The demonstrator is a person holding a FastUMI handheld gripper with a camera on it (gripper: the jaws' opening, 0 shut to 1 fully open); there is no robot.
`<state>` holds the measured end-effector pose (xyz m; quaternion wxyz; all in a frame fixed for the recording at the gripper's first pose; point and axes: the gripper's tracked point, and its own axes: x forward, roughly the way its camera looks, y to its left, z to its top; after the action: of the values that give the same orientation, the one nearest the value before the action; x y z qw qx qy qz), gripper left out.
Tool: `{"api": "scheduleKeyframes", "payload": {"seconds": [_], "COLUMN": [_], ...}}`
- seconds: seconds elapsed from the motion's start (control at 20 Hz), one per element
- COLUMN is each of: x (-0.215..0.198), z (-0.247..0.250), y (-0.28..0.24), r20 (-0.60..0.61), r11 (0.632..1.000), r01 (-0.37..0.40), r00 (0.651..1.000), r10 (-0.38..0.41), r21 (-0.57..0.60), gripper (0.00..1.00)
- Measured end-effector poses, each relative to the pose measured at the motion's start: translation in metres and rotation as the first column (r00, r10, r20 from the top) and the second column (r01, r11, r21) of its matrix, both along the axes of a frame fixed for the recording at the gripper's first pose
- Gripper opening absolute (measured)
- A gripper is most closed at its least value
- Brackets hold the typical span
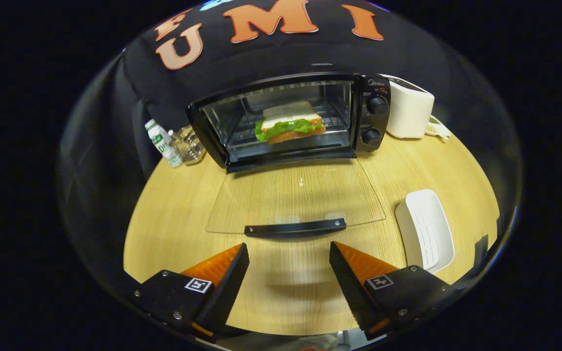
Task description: Open the toaster oven, put the food inside, and close the toaster oven door.
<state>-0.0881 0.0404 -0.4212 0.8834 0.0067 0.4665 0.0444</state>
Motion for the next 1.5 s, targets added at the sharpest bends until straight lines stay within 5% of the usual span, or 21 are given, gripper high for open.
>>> {"api": "scheduleKeyframes", "payload": {"seconds": [0.55, 1.05, 1.5], "x": [0.019, 0.03, 0.056], "z": [-0.04, -0.028, 0.036], "y": [-0.004, 0.0, 0.001], "r20": [-0.012, 0.039, 0.146], "r11": [0.985, 0.995, 0.997], "r01": [-0.009, 0.036, 0.044], "r00": [1.0, 0.999, 0.989], "r10": [0.007, -0.032, -0.035], "r21": [-0.171, -0.097, -0.061], "gripper": [1.0, 1.0, 1.0]}}
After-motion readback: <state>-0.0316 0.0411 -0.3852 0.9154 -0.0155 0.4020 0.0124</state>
